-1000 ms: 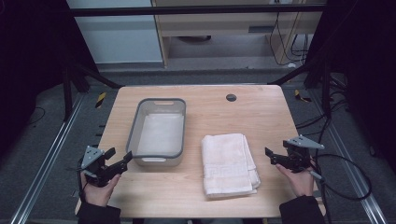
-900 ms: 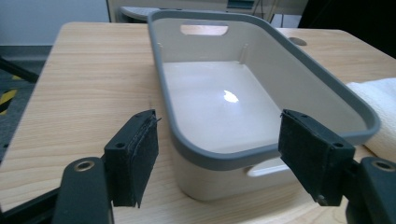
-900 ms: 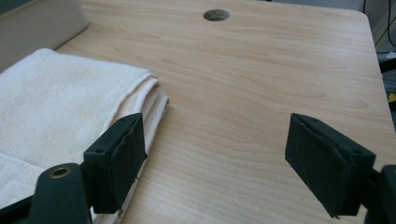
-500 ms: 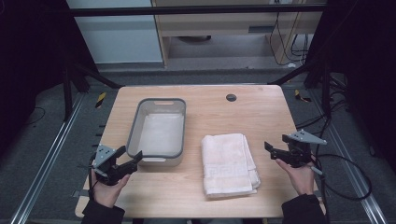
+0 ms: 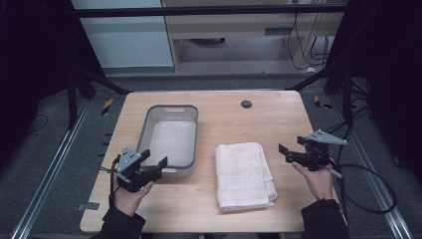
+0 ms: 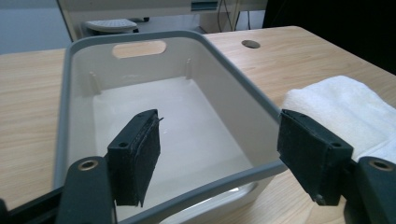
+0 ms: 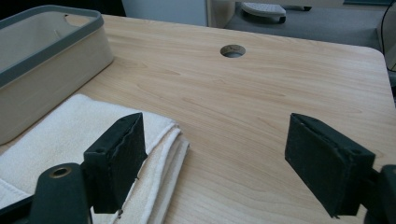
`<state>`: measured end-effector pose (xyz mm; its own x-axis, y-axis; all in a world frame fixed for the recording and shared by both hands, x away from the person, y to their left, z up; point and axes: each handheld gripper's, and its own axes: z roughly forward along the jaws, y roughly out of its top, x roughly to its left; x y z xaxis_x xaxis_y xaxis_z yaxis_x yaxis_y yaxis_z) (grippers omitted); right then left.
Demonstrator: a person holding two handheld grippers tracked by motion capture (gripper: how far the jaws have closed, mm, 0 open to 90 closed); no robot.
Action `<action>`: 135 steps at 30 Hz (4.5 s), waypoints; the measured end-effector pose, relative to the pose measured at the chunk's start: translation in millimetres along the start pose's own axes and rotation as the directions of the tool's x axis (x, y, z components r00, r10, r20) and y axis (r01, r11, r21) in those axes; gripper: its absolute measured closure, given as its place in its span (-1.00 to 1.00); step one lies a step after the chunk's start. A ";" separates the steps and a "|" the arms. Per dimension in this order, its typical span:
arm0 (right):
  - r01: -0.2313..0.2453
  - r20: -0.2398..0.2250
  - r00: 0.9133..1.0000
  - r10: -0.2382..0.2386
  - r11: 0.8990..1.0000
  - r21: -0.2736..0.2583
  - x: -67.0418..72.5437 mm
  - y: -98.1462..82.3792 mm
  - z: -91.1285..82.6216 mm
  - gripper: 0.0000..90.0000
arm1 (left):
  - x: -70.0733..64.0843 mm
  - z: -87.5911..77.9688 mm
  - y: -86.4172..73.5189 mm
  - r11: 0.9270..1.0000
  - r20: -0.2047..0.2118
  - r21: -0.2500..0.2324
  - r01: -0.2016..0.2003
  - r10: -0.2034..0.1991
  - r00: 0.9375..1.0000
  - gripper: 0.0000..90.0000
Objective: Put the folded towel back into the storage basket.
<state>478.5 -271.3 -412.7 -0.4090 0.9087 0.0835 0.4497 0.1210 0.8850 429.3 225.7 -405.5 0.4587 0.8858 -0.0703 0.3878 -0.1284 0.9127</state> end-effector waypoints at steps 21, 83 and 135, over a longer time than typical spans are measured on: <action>0.024 -0.043 0.999 -0.023 0.999 0.025 13.7 15.5 22.7 -0.46 | -60.0 34.2 4.5 0.997 0.120 0.037 -0.072 0.067 0.990 -0.27; 0.023 -0.145 0.989 0.018 0.962 0.274 27.0 -38.1 97.1 -0.33 | -138.4 103.6 -64.1 0.942 0.260 0.293 -0.163 0.085 0.962 -0.19; -0.127 -0.279 0.939 0.201 0.957 0.262 27.5 -20.6 72.4 0.63 | -135.6 89.8 -41.3 0.954 0.376 0.275 -0.117 0.005 0.927 0.65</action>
<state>515.5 -219.9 -461.7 -0.5152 0.7660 0.3844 0.6900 0.1046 0.7163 422.9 70.9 -469.8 0.7273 0.6528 -0.2119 0.5368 -0.3487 0.7683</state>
